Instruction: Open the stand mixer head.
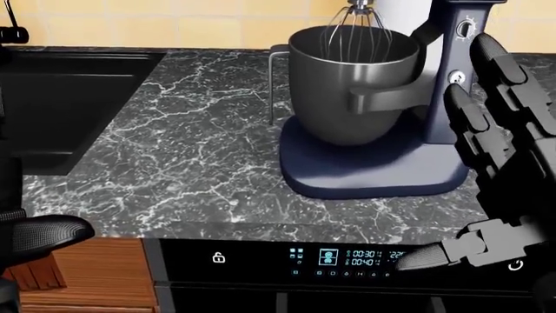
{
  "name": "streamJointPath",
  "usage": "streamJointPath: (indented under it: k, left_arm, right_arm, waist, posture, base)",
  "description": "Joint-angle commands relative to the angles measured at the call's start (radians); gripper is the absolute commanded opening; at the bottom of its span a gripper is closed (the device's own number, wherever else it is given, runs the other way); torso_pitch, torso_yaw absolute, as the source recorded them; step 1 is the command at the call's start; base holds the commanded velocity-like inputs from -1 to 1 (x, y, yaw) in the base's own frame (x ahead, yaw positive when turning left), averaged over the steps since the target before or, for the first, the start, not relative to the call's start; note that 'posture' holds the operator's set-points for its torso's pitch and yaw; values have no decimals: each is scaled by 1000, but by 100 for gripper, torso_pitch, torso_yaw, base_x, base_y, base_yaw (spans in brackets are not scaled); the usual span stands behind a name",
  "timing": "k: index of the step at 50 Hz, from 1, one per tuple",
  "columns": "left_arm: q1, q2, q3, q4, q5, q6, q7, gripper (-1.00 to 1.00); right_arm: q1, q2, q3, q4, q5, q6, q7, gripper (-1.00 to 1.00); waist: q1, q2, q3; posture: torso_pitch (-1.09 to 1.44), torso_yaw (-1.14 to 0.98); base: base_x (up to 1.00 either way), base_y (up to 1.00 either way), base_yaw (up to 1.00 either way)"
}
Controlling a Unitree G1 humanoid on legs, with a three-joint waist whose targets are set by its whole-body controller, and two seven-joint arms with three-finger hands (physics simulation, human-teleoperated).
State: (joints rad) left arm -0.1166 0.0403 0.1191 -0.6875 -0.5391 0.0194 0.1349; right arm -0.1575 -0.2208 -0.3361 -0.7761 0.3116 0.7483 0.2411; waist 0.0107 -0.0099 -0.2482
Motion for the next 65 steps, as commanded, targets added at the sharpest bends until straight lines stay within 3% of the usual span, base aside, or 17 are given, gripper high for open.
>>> streamJointPath:
  k: [1, 32, 65]
  left_arm:
    - [-20, 3, -1, -24, 1, -15, -7, 100]
    - [-24, 6, 1, -16, 3, -17, -7, 100]
    - [-48, 15, 9, -9, 1, -7, 0, 100]
  right_arm:
    - [-24, -8, -5, -9, -10, -52, 7, 100]
    - [-95, -61, -3, 256, -95, -248, 74, 100]
    - [-166, -104, 10, 424, -107, -342, 86, 100]
  waist:
    - [0, -1, -4]
    - [-2, 0, -7]
    - [-3, -1, -4]
  posture:
    - [-30, 0]
    - [-30, 0]
    - [-30, 0]
  base:
    - [0, 0, 0]
    - [0, 0, 0]
    - [0, 0, 0]
